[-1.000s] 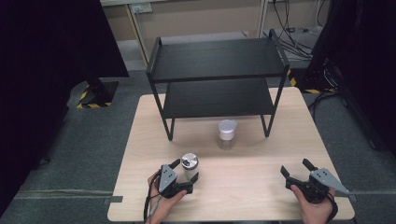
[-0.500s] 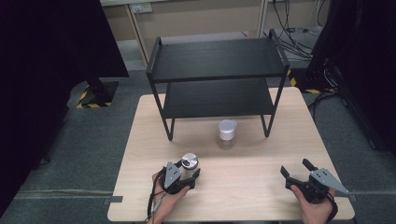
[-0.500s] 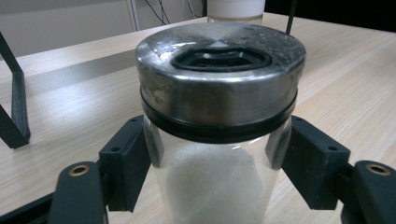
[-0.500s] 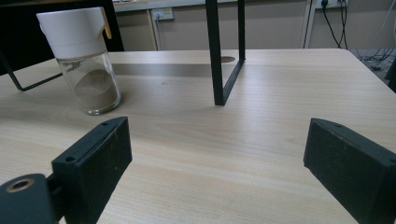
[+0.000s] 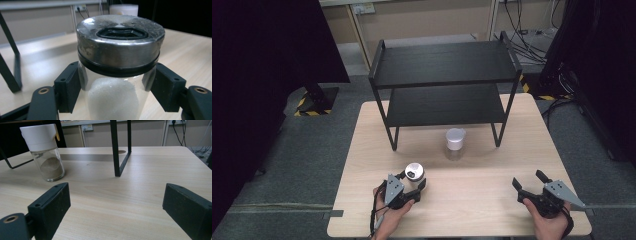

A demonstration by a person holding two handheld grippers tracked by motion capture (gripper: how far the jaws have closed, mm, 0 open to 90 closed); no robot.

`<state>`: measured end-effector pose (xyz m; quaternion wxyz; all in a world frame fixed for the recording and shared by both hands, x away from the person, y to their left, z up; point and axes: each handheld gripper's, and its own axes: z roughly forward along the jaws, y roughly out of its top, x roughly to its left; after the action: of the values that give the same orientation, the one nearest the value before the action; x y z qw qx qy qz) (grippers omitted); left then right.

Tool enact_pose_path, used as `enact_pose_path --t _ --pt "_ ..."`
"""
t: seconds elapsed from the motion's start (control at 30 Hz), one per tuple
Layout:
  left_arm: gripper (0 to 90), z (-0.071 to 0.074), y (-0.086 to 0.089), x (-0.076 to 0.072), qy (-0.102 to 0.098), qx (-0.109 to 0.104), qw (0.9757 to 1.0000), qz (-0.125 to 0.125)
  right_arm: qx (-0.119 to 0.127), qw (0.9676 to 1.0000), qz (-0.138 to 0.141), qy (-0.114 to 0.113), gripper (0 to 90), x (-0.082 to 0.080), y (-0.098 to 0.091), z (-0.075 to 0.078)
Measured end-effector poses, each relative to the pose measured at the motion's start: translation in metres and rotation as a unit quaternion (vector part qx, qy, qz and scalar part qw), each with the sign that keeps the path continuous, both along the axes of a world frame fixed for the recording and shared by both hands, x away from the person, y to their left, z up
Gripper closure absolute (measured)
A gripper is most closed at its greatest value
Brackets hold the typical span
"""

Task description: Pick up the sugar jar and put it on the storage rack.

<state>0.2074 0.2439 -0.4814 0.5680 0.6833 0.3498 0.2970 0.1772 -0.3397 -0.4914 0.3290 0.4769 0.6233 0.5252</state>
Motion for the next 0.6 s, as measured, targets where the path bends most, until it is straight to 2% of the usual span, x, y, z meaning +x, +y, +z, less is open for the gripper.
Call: enact_pose_path --t 0.13,0.17,0.27,0.43,0.6 --pt "30.2 0.009 0.0 -0.007 -0.02 -0.011 0.9997 0.011 0.001 1.0 -0.001 -0.001 8.0 0.0 0.0 0.0" --pt "30.2 0.009 0.0 -0.007 -0.02 -0.011 0.9997 0.011 0.001 1.0 -0.001 -0.001 8.0 0.0 0.0 -0.001" --pt "30.2 0.018 -0.001 -0.012 -0.036 -0.018 0.9988 0.026 0.0 1.0 -0.001 0.0 8.0 0.0 0.0 0.0" --pt "30.2 0.026 -0.004 -0.015 -0.053 -0.015 0.9978 0.038 0.001 1.0 -0.001 -0.001 8.0 0.0 0.0 0.0" --pt "30.2 0.039 -0.009 -0.016 -0.075 -0.009 0.9957 0.054 0.002 1.0 -0.001 -0.001 8.0 0.0 0.0 -0.001"
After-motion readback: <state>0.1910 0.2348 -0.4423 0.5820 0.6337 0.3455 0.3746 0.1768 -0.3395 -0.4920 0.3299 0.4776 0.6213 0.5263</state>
